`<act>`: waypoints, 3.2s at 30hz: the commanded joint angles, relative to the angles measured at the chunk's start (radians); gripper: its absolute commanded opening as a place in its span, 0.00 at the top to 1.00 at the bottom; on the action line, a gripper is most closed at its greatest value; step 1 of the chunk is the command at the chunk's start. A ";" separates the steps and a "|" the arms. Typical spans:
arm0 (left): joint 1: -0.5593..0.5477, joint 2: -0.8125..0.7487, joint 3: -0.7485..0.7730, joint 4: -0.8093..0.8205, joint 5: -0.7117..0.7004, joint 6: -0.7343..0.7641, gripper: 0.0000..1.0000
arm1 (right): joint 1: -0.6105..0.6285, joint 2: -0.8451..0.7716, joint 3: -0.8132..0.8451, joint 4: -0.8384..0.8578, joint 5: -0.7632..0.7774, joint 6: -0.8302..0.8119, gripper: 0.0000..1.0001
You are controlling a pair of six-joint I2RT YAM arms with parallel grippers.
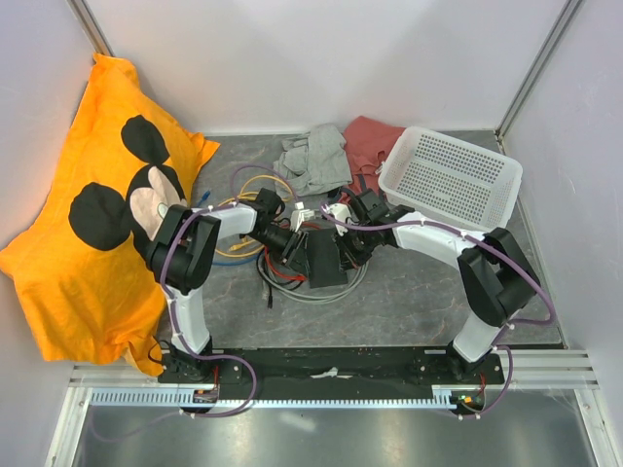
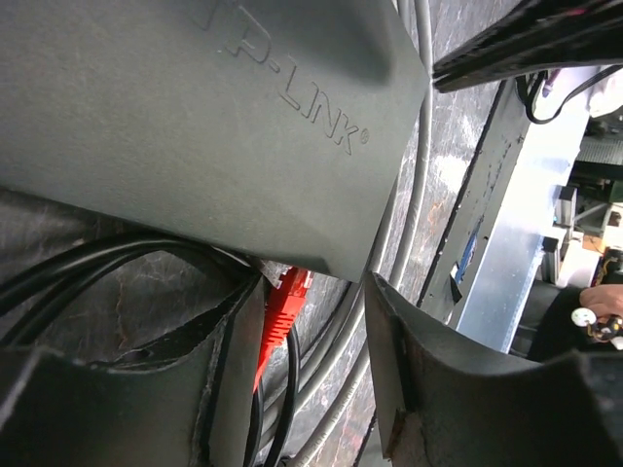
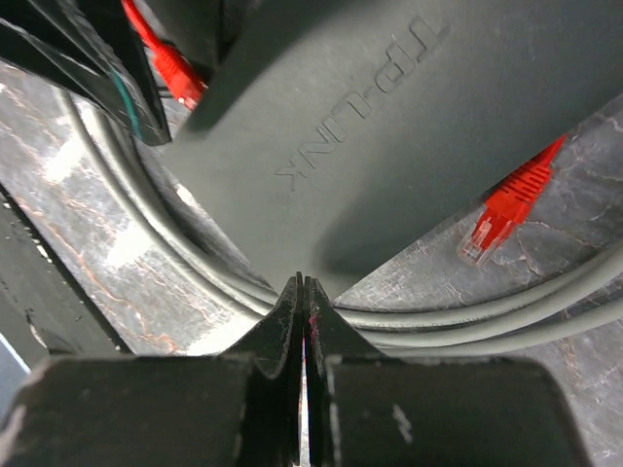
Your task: Pull the plug from the switch port
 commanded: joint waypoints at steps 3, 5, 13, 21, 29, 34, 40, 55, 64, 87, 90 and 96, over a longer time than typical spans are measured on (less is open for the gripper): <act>-0.006 0.049 0.048 -0.074 0.054 0.134 0.50 | 0.004 0.025 -0.002 0.012 0.007 -0.008 1.00; -0.005 0.061 0.059 -0.107 0.080 0.179 0.50 | 0.004 0.031 -0.005 0.009 0.008 -0.009 1.00; -0.005 0.109 0.121 -0.183 0.103 0.243 0.54 | 0.004 0.056 0.001 0.007 0.020 -0.015 1.00; -0.011 0.131 0.134 -0.180 0.051 0.211 0.62 | 0.004 0.071 0.006 0.013 0.025 -0.018 1.00; -0.025 0.143 0.131 -0.127 0.001 0.098 0.75 | 0.009 0.076 0.009 0.015 0.027 -0.015 1.00; -0.026 0.164 0.146 -0.118 0.002 -0.008 0.96 | 0.010 0.077 0.006 0.016 0.036 -0.014 1.00; -0.026 0.170 0.161 -0.121 -0.035 -0.048 0.99 | 0.020 0.071 0.003 0.015 0.048 -0.015 1.00; -0.021 0.157 0.160 -0.226 -0.202 -0.007 0.98 | 0.024 0.071 -0.031 0.013 0.091 -0.024 1.00; -0.021 0.160 0.186 -0.249 -0.219 -0.001 0.98 | 0.024 0.063 -0.032 0.016 0.100 -0.037 1.00; -0.008 0.144 0.220 -0.350 -0.323 0.085 0.98 | 0.023 0.030 -0.075 0.016 0.111 -0.047 1.00; -0.008 0.149 0.238 -0.370 -0.338 0.096 0.98 | 0.023 0.028 -0.080 0.015 0.111 -0.044 1.00; -0.006 0.144 0.240 -0.381 -0.349 0.108 0.98 | 0.024 0.025 -0.086 0.012 0.112 -0.046 1.00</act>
